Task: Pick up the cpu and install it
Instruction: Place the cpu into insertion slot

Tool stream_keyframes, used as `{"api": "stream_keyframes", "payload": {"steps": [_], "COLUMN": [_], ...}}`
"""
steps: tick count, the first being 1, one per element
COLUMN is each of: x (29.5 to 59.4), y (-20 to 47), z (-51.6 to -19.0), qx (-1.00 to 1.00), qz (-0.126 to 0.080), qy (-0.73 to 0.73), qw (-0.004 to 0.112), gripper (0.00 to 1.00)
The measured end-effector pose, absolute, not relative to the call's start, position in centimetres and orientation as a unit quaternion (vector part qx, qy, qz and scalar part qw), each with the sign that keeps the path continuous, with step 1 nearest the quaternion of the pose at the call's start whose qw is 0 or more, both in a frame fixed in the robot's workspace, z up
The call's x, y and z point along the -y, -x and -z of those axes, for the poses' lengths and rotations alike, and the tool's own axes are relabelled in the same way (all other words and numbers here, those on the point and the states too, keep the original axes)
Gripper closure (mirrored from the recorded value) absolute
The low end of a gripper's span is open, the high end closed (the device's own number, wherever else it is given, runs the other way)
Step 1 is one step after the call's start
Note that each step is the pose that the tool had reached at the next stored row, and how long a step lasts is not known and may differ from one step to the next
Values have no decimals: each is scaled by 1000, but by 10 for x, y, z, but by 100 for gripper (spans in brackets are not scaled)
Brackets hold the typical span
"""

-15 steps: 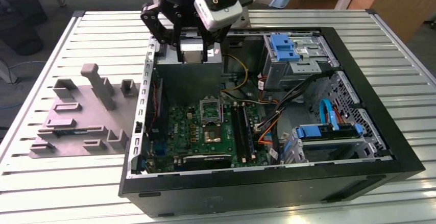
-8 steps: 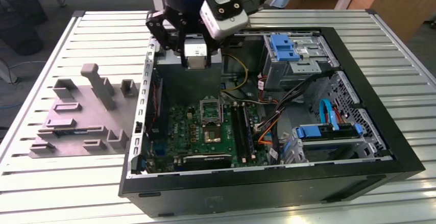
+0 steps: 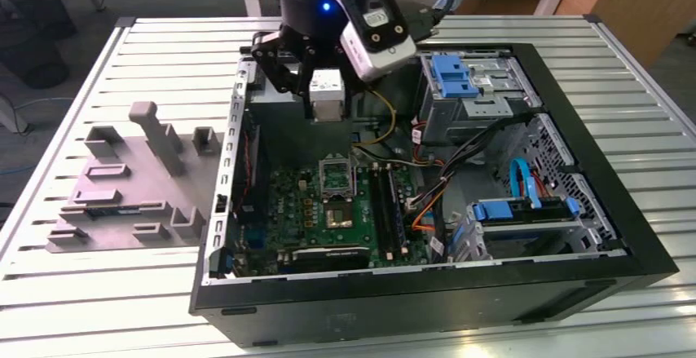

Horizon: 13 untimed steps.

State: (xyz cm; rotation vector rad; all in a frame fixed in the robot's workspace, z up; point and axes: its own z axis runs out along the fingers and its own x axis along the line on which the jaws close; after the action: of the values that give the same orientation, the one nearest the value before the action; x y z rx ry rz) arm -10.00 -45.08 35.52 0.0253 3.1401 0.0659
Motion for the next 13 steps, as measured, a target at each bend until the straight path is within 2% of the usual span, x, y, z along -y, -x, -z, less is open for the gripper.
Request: {"api": "stream_keyframes", "payload": {"steps": [13], "x": [461], "y": [95], "z": [-332], "qx": [-1000], "qz": [-21], "qy": [-8], "qw": [0], "gripper": [53]}}
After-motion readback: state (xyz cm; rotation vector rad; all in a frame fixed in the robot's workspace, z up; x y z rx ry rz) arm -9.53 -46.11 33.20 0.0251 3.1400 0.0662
